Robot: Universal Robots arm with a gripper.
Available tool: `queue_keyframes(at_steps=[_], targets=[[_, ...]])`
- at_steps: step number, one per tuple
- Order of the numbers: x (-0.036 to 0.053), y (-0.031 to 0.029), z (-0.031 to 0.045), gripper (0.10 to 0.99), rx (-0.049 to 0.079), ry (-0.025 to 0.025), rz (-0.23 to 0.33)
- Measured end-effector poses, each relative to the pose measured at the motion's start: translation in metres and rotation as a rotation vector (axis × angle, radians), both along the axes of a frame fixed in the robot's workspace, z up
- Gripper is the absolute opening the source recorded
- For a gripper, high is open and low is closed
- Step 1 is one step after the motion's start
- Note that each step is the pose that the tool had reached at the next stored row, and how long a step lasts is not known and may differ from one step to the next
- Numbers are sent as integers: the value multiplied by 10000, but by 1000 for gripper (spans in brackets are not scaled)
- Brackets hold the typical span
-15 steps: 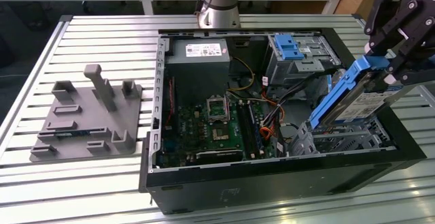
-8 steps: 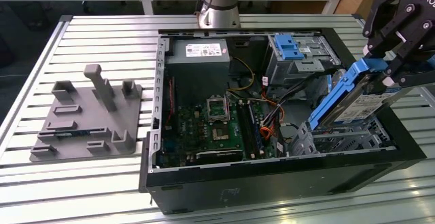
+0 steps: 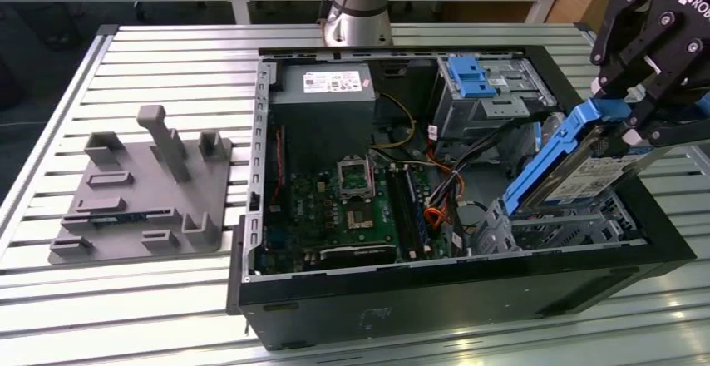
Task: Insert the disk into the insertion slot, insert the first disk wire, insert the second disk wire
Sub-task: 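Insert the disk into the insertion slot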
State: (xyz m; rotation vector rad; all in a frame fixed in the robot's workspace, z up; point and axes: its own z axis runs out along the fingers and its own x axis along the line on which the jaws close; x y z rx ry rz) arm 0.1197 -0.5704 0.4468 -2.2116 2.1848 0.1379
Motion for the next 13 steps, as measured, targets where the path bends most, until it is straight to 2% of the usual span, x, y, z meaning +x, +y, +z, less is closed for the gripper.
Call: queue_keyframes(at_steps=[13], targets=[[0, -2, -78, 365, 0, 0, 2]])
